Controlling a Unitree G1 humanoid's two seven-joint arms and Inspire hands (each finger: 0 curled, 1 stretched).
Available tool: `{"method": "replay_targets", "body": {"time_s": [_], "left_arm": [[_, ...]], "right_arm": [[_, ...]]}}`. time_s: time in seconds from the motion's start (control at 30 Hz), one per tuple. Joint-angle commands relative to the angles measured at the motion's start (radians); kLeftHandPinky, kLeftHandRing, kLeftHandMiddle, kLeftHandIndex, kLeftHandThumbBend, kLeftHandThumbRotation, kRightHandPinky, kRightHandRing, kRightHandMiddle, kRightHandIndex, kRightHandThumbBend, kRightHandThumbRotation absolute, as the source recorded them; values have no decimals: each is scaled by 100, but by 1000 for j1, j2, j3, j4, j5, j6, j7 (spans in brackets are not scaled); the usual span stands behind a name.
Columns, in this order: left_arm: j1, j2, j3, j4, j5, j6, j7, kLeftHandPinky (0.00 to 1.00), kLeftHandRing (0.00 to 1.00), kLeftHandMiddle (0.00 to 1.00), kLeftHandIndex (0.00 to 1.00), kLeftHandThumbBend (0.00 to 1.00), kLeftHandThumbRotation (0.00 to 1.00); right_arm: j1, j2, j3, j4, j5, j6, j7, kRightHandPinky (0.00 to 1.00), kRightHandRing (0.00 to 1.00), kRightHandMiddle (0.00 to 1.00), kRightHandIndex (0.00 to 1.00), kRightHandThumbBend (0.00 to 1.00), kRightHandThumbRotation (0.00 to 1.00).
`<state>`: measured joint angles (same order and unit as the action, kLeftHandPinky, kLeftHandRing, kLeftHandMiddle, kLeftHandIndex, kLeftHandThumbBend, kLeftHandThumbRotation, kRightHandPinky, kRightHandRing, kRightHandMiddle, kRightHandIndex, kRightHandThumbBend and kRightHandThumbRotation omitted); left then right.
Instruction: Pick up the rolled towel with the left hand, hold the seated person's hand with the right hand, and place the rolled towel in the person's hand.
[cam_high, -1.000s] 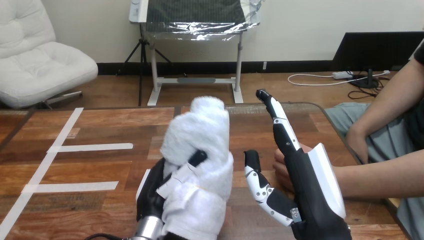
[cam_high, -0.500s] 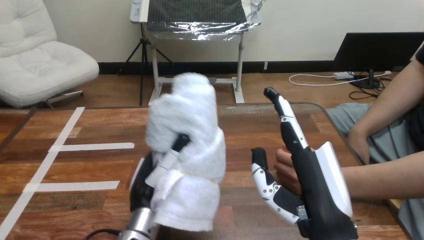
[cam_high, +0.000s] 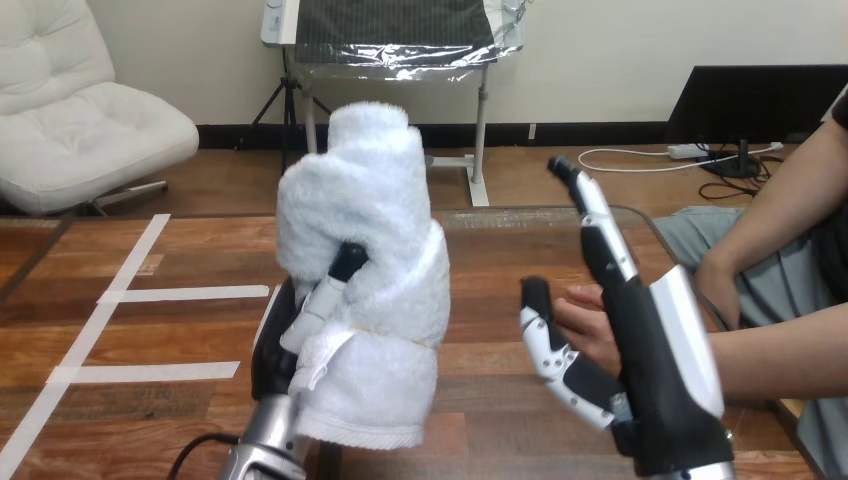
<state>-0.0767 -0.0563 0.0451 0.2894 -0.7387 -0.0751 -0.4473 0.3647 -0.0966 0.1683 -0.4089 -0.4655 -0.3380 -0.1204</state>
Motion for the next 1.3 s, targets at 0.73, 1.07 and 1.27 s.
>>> {"method": "replay_targets", "body": {"time_s": [0.73,1.07,1.27], "left_arm": [[-9,-64,-9,-110,29,-13,-68,24,30,36,47,76,5],[22,-65,-25,-169,49,-10,-63,24,29,36,46,76,7],[40,-66,-38,-200,67,-18,-54,23,29,35,46,77,8]], "right_arm": [[-102,-112,-167,-96,-38,148,100,95,96,98,92,38,0],[-146,-228,-239,-114,-125,246,195,90,92,93,87,55,0],[-179,-298,-270,-119,-148,336,297,84,90,91,86,63,0]]}}
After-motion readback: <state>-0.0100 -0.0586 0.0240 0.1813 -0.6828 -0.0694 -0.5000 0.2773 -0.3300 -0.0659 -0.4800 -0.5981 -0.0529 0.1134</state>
